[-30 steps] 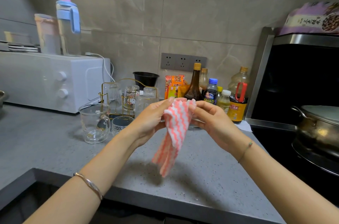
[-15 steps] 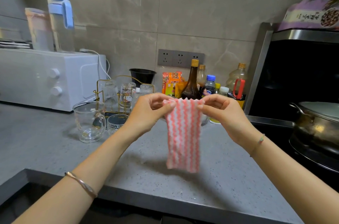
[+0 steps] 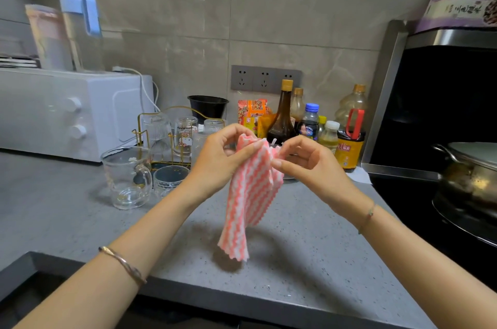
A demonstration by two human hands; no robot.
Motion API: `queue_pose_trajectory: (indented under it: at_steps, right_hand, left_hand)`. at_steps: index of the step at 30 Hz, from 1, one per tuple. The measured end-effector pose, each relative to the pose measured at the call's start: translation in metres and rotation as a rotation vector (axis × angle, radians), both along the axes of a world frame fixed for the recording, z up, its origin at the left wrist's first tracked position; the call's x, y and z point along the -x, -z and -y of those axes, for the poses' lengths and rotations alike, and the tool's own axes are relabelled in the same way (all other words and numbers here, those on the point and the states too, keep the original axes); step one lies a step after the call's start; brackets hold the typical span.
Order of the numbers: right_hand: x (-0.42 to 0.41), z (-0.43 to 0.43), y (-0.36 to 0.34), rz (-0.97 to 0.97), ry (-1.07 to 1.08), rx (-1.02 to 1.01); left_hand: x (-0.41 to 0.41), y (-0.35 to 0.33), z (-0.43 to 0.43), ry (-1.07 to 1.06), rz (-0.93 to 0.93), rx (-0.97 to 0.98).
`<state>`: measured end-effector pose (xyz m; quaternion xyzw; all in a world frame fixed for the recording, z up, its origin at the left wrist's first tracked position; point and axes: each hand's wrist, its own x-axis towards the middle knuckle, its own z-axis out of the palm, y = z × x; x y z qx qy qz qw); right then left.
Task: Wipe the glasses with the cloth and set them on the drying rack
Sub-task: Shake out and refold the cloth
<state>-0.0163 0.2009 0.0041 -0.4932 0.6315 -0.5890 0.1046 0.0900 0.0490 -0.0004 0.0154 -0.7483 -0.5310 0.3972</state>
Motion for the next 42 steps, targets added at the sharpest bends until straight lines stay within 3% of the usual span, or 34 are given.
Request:
queue_pose_trajectory:
  at_steps: [5, 12, 15, 19, 21, 26, 31, 34, 38, 42]
  right_hand:
    - [0.001, 0.003, 0.003, 0.057, -0.040, -0.011]
    - [-0.001, 0.001, 0.008, -0.052, 0.025, -0.102]
    - [-0.002, 0.000, 0.007, -0.023, 0.062, -0.048]
    - [-0.004, -0.001, 0.003, 0.036, 0.079, 0.065]
    - [-0.006, -0.001, 0.001, 0.004, 0.069, 0.060]
    - [-0.006, -0.004, -0.004, -0.092, 0.098, 0.015]
    - [-0.005, -0.006, -0.007, -0.070, 0.125, 0.042]
    - [-0.004, -0.005, -0.007, -0.056, 0.163, 0.070]
    - [0.003, -0.007, -0.010, -0.010, 0.197, 0.108]
    - [0.016, -0.007, -0.005, 0.111, 0.176, 0.091]
  left_hand:
    - [0.000, -0.003, 0.003, -0.007, 0.004, 0.013]
    - [-0.001, -0.002, 0.003, -0.085, 0.022, 0.160]
    - [-0.005, -0.003, 0.005, -0.156, 0.119, 0.216]
    - [-0.015, -0.014, -0.001, 0.140, 0.486, -0.312]
    - [-0.016, -0.016, -0.004, 0.164, 0.573, -0.311]
    - [-0.013, -0.015, -0.008, 0.090, 0.502, -0.149]
    - [-0.010, -0.016, -0.013, 0.028, 0.350, 0.002]
    - [-0.012, -0.017, -0.015, 0.067, 0.319, -0.036]
    - [-0.017, -0.008, -0.006, 0.129, 0.468, -0.017]
    - [-0.004, 0.003, 0.009, 0.113, 0.457, -0.159]
